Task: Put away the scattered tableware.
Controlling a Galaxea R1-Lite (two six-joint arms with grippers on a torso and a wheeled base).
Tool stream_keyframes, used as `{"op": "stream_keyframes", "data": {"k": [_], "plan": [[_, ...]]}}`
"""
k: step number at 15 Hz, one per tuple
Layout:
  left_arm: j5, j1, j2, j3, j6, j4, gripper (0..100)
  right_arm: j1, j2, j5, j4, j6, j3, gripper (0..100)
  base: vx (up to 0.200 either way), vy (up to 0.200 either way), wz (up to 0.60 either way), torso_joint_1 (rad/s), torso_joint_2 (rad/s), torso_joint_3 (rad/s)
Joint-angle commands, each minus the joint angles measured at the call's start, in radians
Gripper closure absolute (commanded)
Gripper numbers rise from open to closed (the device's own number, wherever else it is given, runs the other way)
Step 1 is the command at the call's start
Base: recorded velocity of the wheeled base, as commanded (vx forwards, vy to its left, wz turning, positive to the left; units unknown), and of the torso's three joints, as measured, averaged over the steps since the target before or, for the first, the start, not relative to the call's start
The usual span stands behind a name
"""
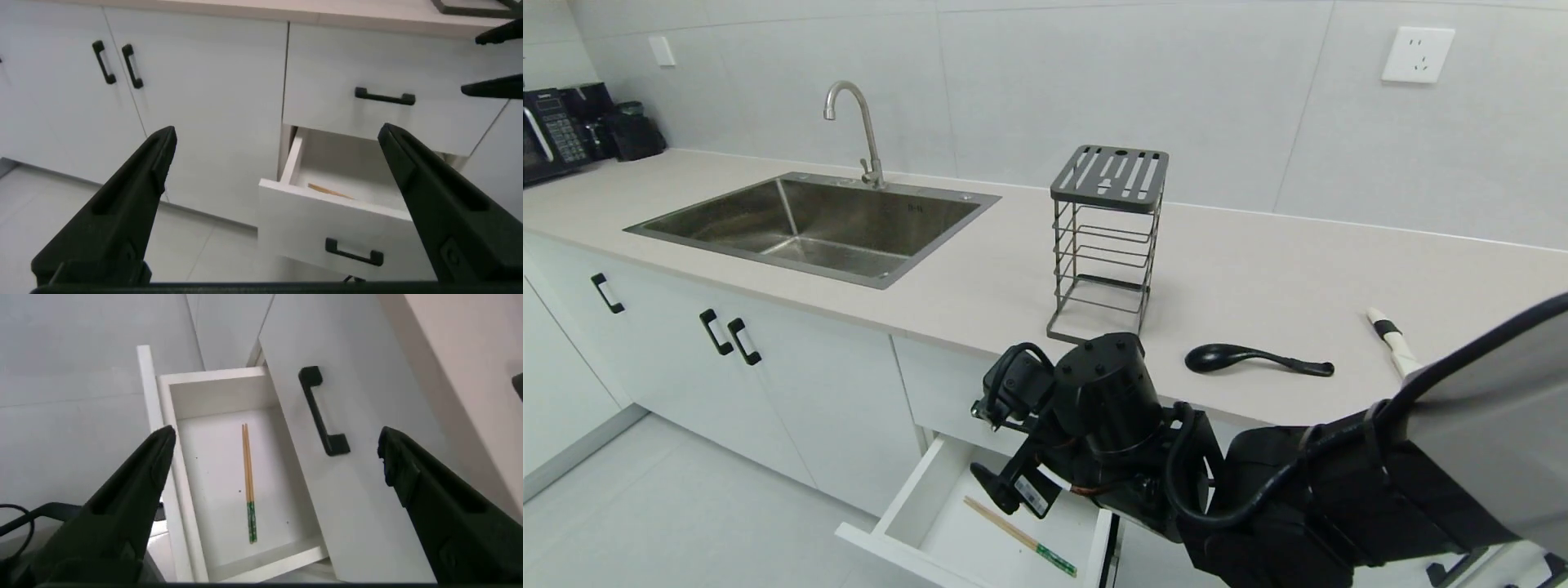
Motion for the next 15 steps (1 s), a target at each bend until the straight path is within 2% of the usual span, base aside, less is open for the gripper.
{"op": "stream_keyframes", "data": {"k": [1, 10, 13, 15], "plan": [[0.000, 0.000, 0.001, 0.000, 0.000, 0.000, 0, 0.004, 0.002, 0.001, 0.000, -0.001, 0.000, 0, 0.000, 0.000, 0.00, 0.315, -0.49, -0.251], [0.000, 0.000, 0.001, 0.000, 0.000, 0.000, 0, 0.019, 0.004, 0.003, -0.001, 0.001, 0.006, 0, 0.000, 0.000, 0.00, 0.282, -0.52, -0.250], [0.000, -0.001, 0.001, 0.000, 0.000, 0.000, 0, 0.022, -0.005, 0.015, -0.003, 0.027, 0.040, 0, 0.000, 0.000, 0.00, 0.090, -0.17, -0.080], [0.000, 0.000, 0.001, 0.000, 0.000, 0.000, 0, 0.018, -0.038, 0.100, -0.095, 0.067, 0.153, 0, 0.000, 0.000, 0.00, 0.000, 0.00, 0.000]]}}
